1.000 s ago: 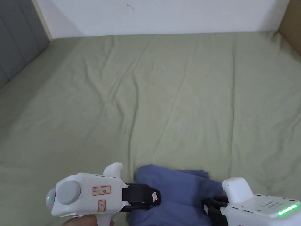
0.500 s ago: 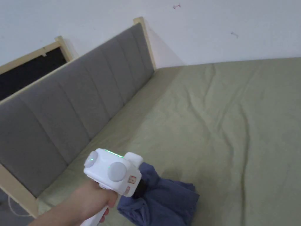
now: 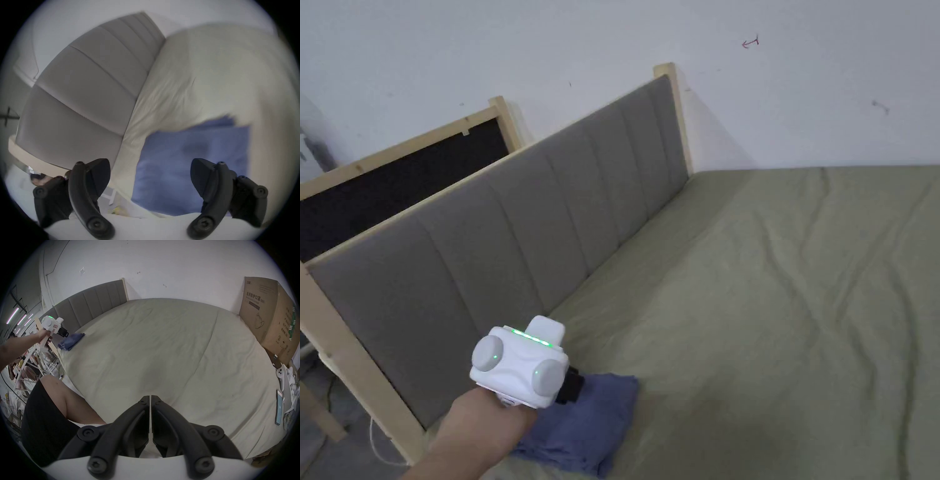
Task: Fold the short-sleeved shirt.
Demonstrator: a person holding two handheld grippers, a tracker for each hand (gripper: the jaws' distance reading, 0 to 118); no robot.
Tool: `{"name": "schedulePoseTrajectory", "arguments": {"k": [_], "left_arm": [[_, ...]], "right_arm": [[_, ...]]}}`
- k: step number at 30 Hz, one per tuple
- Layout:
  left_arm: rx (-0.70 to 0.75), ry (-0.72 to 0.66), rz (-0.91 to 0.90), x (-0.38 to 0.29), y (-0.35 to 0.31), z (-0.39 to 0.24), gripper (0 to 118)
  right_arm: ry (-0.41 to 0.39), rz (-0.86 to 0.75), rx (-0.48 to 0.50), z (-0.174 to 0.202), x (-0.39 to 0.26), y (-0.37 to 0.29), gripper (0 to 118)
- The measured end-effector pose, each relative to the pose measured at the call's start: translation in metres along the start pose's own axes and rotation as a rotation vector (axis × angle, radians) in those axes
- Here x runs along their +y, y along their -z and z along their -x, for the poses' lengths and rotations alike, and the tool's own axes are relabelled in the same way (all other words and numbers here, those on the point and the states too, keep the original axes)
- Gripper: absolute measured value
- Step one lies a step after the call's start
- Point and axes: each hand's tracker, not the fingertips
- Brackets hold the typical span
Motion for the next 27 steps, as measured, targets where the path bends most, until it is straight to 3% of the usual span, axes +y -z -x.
{"name": "schedulePoseTrajectory", "arguments": {"k": [2,3,5,7,14,18,27], "left_arm": [[-0.076,-0.123,-0.089,-0.002,-0.044,-0.004,102],[-0.103,-0.191,-0.103,-0.006,-0.073,-0.01,97],[-0.29,-0.287,-0.173,-0.017,-0.132,-0.026,49],[-0.34,-0.29,-0.323,-0.03,-0.189,-0.055,8],[-0.513,-0.258,-0.708,-0.056,-0.348,-0.149,1],[-0.535,-0.231,-0.912,-0.07,-0.4,-0.202,0],[-0.552,-0.145,-0.952,-0.069,-0.421,-0.277,0]], "right_arm": [[-0.017,-0.04,-0.02,-0.001,0.004,-0.006,2],[-0.051,-0.08,-0.066,0.001,0.006,-0.012,2],[-0.131,-0.182,-0.218,0.006,0.008,-0.027,2],[-0.13,-0.252,-0.23,0.004,0.013,-0.046,2],[-0.123,-0.483,-0.336,-0.005,0.013,-0.118,2],[-0.059,-0.6,-0.363,-0.012,0.006,-0.15,2],[-0.067,-0.652,-0.458,-0.032,-0.021,-0.159,2]]}}
